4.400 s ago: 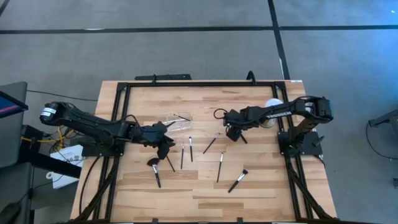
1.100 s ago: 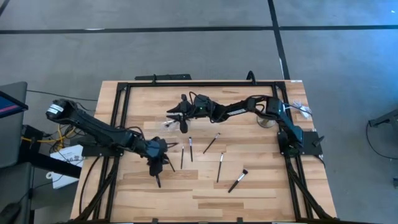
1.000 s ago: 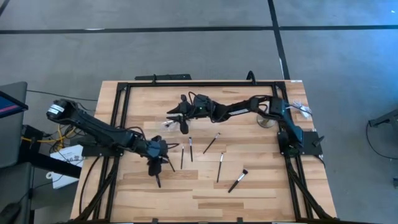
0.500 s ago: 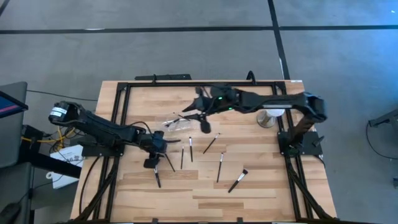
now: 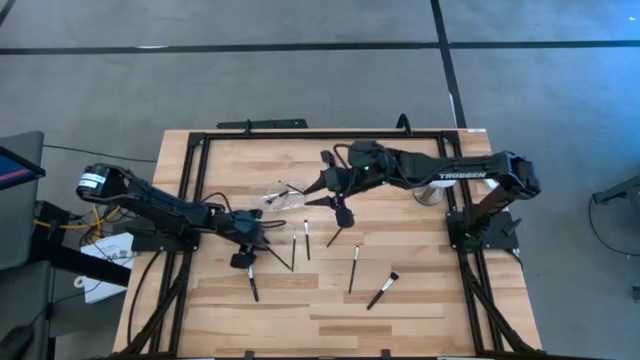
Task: Put items in baskets/containers
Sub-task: Put the eyeshadow brush into the transparent organizer
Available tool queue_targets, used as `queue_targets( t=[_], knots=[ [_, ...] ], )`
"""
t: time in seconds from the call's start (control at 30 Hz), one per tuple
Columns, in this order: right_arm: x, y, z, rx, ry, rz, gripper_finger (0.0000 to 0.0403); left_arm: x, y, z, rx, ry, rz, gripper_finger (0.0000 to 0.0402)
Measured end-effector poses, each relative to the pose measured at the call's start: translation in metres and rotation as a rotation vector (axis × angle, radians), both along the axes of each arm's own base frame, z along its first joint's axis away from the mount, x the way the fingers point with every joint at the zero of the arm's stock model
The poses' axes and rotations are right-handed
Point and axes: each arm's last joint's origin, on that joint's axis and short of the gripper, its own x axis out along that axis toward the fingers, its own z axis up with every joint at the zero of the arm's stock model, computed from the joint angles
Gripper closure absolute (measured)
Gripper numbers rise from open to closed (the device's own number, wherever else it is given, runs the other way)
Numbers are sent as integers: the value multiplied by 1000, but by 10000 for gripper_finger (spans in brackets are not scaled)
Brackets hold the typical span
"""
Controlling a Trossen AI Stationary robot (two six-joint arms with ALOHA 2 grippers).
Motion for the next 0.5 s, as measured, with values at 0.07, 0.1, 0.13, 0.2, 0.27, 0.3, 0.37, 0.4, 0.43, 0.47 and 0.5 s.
queue_targets(
  t=[0.07, 0.1, 0.13, 0.2, 0.27, 0.3, 0.37, 0.4, 0.43, 0.47, 0.5],
  knots=[
    [4, 3, -4, 0, 2, 10, 294, -6, 1, -5, -18, -31, 14, 312],
    [5, 4, -4, -1, 2, 13, 294, -8, 1, -7, -30, -49, 19, 322],
    [5, 6, -6, 0, 13, 16, 294, -11, 1, -9, -39, -67, 20, 335],
    [8, 6, -8, 1, 9, 18, 295, -17, 2, -12, -55, -92, 29, 366],
    [10, 6, -12, 2, 27, 17, 294, -21, 2, -15, -79, -105, 52, 388],
    [11, 5, -15, 2, 36, 16, 295, -23, 3, -16, -92, -108, 65, 389],
    [15, 5, -18, 2, 34, 15, 295, -26, 3, -17, -116, -120, 87, 389],
    [15, 5, -21, 4, 57, 15, 295, -26, 2, -17, -125, -125, 94, 389],
    [17, 6, -27, 11, 84, 16, 295, -26, 2, -17, -127, -130, 94, 390],
    [23, 7, -33, 21, 95, 15, 295, -26, 2, -16, -127, -137, 93, 391],
    [27, 8, -41, 35, 123, 11, 295, -26, 1, -16, -128, -145, 91, 391]
  ],
)
